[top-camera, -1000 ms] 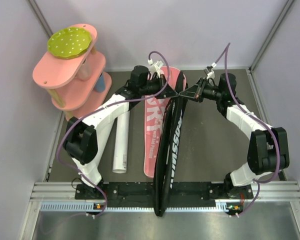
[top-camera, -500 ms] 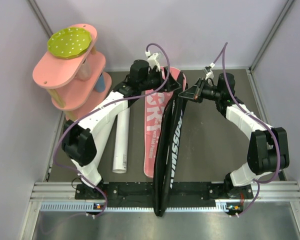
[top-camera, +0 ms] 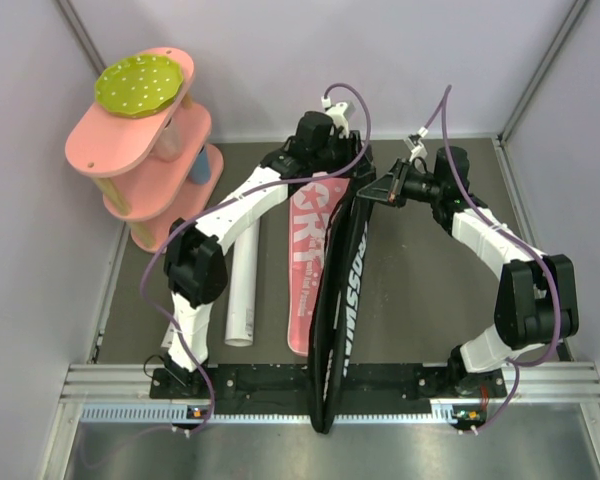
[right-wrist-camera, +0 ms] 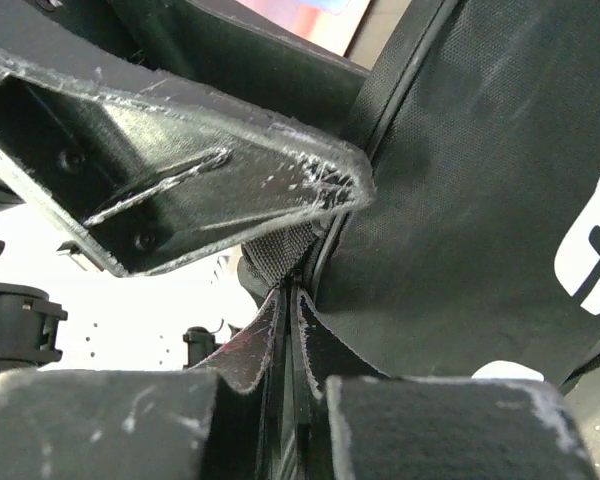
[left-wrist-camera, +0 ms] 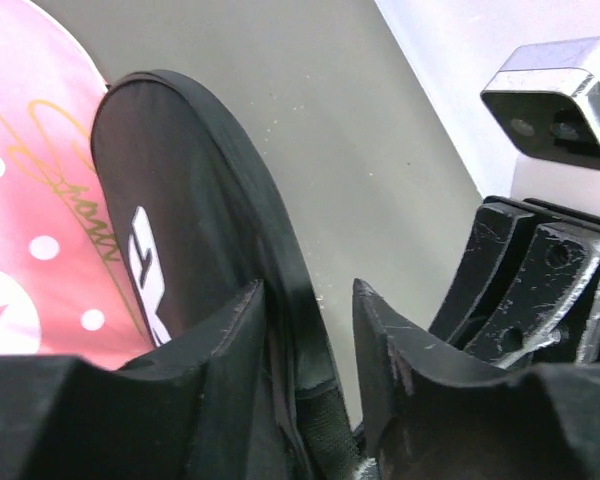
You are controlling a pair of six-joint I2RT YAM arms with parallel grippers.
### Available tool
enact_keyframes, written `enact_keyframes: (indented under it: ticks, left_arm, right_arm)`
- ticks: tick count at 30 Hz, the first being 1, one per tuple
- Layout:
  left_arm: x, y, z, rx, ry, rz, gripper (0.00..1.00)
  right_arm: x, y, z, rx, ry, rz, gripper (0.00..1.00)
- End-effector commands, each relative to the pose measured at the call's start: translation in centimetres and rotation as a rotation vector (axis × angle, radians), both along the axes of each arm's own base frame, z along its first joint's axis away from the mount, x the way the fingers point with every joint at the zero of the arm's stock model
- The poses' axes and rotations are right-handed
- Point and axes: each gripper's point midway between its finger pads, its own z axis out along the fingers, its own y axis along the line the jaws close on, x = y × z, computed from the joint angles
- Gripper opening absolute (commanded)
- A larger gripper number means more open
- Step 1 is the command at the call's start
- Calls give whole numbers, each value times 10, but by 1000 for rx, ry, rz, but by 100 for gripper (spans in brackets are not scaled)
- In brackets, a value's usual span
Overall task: Pack up the badminton gear
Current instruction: Zip the racket bag at the center of the board.
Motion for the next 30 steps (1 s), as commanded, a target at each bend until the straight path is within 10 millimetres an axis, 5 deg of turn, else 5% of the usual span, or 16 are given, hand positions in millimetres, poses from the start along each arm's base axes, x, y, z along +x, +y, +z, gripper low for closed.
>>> enact_keyframes:
  ticks: [1, 4, 18, 26, 30]
  left_arm:
    - [2, -5, 4, -5, -4, -24, 24]
    - [7, -6, 5, -15, -8, -16, 0]
    - [21, -27, 27, -114, -101, -67, 0]
    - [28, -36, 32, -144, -156, -92, 0]
    - [36, -40, 33, -164, -179, -100, 0]
  right_arm:
    - [-1, 4, 30, -17, -137, 23, 0]
    - [-3, 3, 33, -53, -190, 22, 0]
    - [-29, 22, 38, -408, -482, -18, 0]
    - [-78, 34, 29, -561, -556, 28, 0]
    - [-128, 51, 20, -577, -599, 142, 0]
